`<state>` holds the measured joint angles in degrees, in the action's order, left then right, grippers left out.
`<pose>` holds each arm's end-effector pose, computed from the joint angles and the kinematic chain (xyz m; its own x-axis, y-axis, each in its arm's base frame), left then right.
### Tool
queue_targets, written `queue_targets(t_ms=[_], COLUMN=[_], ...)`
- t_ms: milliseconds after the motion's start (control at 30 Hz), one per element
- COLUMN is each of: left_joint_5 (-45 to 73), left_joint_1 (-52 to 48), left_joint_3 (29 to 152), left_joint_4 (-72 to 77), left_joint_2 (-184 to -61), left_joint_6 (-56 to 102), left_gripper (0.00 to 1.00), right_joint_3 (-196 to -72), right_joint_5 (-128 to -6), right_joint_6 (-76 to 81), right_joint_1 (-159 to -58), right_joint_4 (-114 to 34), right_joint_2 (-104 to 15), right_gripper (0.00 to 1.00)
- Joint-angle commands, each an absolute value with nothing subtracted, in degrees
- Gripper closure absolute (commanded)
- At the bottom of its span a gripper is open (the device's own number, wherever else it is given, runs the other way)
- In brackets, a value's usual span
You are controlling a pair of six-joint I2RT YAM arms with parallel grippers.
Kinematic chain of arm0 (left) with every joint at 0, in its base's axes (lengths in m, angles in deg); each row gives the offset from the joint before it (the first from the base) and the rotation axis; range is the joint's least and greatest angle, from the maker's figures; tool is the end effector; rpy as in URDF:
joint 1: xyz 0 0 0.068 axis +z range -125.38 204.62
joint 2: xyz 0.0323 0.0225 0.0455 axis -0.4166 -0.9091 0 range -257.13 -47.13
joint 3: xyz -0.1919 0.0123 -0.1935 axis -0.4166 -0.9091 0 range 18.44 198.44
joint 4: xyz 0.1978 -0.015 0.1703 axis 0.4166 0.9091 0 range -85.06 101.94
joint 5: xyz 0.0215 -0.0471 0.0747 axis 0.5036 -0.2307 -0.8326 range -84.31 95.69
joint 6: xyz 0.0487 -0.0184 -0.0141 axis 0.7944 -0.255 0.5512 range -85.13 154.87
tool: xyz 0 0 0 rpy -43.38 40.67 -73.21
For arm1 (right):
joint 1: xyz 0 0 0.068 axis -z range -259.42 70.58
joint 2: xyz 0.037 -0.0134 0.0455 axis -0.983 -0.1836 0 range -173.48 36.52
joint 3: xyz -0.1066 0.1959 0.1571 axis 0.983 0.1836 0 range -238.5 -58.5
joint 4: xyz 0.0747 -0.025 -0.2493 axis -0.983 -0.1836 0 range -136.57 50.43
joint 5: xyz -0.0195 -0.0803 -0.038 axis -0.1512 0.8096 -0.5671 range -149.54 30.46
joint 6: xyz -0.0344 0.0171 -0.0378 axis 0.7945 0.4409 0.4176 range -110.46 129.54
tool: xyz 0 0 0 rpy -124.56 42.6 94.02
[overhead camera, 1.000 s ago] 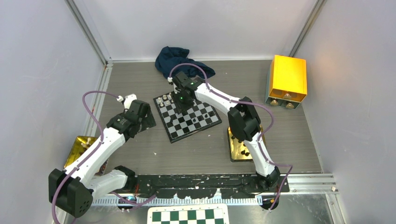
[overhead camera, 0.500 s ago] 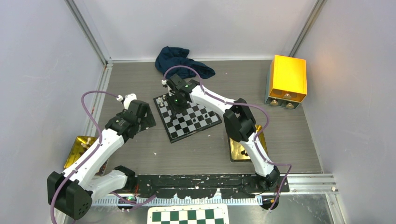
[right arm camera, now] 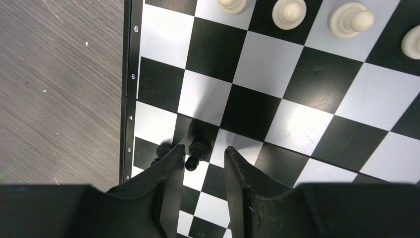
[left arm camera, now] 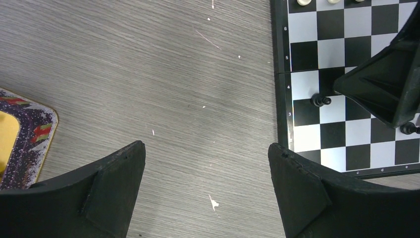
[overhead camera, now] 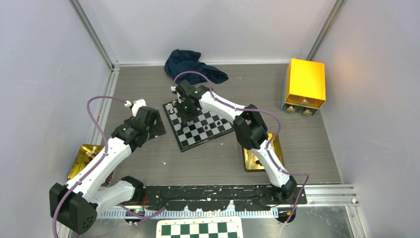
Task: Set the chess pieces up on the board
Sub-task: Pick up the chess piece from the chessboard.
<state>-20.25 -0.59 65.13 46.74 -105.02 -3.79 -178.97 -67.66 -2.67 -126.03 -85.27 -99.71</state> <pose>0.1835 -0.0691 0.2638 -0.6546 -0.3127 -0.6883 -0.3381 0.9354 -0.1033 0.3501 0.3776 0.1913 -0.7518 -0.4906 -0.4406 -0.6208 0.7518 0.2223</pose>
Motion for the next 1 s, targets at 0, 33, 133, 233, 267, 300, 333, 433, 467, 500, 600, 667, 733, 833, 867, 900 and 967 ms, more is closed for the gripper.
queue_targets(t_ms=[0,33,133,233,267,300,333,433,467,500,600,667,733,833,867,900,967], left_joint_5=[-21.8,-21.9,-22.1,-22.3,-22.3,-22.4,-22.4,-22.4,-22.4,-22.4,-22.3,-22.3,-22.2,-22.0,-21.9,-21.8,-21.5], left_joint_1=[-1.1,-1.1,-1.2,-1.3,-1.3,-1.3,-1.4,-1.4,-1.4,-1.4,-1.4,-1.4,-1.4,-1.4,-1.4,-1.4,-1.4], left_joint_3=[65.4,65.3,65.2,65.0,65.0,64.9,64.9,64.8,64.8,64.8,64.8,64.9,64.9,64.9,65.0,65.0,65.1], left_joint_4=[44.5,44.5,44.4,44.4,44.3,44.3,44.3,44.2,44.3,44.3,44.4,44.4,44.4,44.2,44.1,44.0,43.8], left_joint_2=[-103.6,-103.6,-103.5,-103.5,-103.5,-103.5,-103.5,-103.5,-103.5,-103.5,-103.5,-103.6,-103.6,-103.9,-103.9,-104.0,-104.2], left_joint_6=[-3.1,-3.0,-2.9,-2.9,-2.9,-2.9,-2.9,-3.0,-3.0,-3.0,-3.1,-3.2,-3.2,-3.3,-3.4,-3.4,-3.4], left_gripper=[0.05,0.05,0.05,0.05,0.05,0.05,0.05,0.05,0.05,0.05,0.05,0.05,0.05,0.05,0.05,0.05,0.05], right_joint_3=[-182.1,-182.2,-182.4,-182.1,-181.9,-181.7,-181.6,-180.9,-180.7,-180.4,-179.2,-178.0,-177.1,-175.4,-174.6,-173.8,-172.2], right_joint_5=[-68.3,-68.3,-68.2,-67.8,-67.6,-67.4,-67.1,-66.5,-66.2,-66.0,-65.1,-64.2,-63.4,-62.0,-61.5,-61.1,-60.3], right_joint_6=[-2.7,-2.7,-2.7,-2.5,-2.5,-2.4,-2.3,-2.0,-2.0,-1.9,-1.8,-1.8,-1.5,-1.1,-1.0,-0.9,-0.9], right_joint_1=[-126.7,-126.8,-126.9,-126.9,-126.9,-127.0,-126.9,-126.9,-127.0,-127.0,-127.0,-127.0,-127.0,-127.0,-127.0,-127.0,-126.9], right_joint_4=[-85.5,-85.6,-86.0,-86.2,-86.2,-86.2,-86.2,-86.0,-86.0,-86.0,-85.5,-85.1,-85.0,-84.9,-84.9,-85.0,-85.0], right_joint_2=[-99.6,-99.8,-100.0,-99.9,-99.8,-99.6,-99.4,-98.9,-98.7,-98.6,-97.6,-96.4,-95.3,-93.4,-92.8,-92.2,-90.9], right_gripper=[0.6,0.61,0.64,0.69,0.71,0.73,0.76,0.86,0.88,0.9,0.91,0.92,0.92,0.92,0.92,0.92,0.92])
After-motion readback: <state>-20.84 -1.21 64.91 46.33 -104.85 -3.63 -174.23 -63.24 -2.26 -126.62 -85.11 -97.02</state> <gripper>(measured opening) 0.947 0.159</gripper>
